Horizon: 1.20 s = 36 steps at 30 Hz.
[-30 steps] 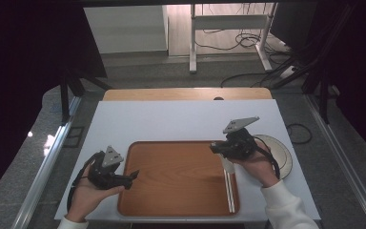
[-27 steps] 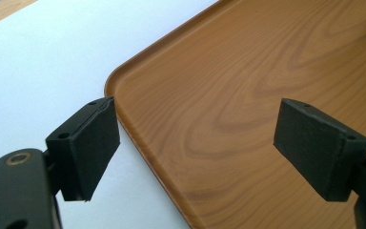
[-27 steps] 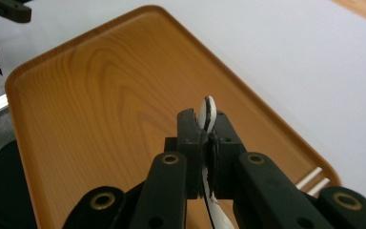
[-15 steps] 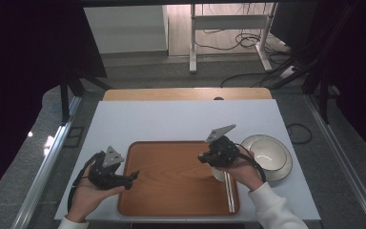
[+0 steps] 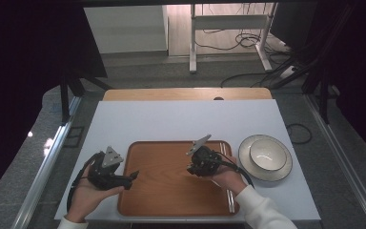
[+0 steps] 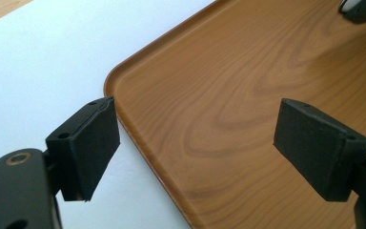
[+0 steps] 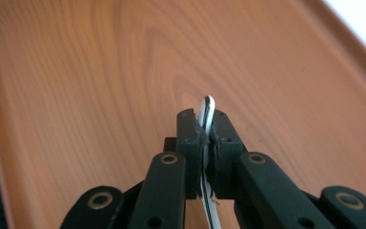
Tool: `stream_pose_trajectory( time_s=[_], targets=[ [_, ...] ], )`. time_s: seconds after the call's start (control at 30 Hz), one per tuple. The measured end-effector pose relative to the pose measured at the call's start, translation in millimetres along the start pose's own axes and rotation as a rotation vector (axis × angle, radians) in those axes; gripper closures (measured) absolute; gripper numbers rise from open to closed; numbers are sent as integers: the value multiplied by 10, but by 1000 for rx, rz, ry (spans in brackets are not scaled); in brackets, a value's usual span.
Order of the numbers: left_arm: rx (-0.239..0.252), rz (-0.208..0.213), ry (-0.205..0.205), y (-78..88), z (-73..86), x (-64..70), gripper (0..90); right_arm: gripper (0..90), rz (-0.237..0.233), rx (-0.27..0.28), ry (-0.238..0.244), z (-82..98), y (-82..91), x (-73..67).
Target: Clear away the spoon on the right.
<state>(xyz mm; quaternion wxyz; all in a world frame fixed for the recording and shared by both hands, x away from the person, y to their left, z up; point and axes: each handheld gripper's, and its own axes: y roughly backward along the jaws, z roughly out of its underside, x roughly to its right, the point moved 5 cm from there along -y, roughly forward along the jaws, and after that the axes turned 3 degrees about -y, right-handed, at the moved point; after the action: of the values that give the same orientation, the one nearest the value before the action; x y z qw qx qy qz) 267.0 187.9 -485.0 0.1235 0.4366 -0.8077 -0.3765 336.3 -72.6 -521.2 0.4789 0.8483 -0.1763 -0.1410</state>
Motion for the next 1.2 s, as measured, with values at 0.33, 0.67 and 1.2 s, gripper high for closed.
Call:
stream_pose_trajectory(
  time_s=[0.33,0.67,1.2],
  targets=[
    [-5,2,-2,-19,6,8,155,835,18,-32,19,29,-145,-15],
    [-7,2,-5,-25,9,11,154,813,20,-54,7,59,-228,7],
    [-10,2,-5,-38,18,10,154,603,46,-43,-12,59,-228,65]
  ],
)
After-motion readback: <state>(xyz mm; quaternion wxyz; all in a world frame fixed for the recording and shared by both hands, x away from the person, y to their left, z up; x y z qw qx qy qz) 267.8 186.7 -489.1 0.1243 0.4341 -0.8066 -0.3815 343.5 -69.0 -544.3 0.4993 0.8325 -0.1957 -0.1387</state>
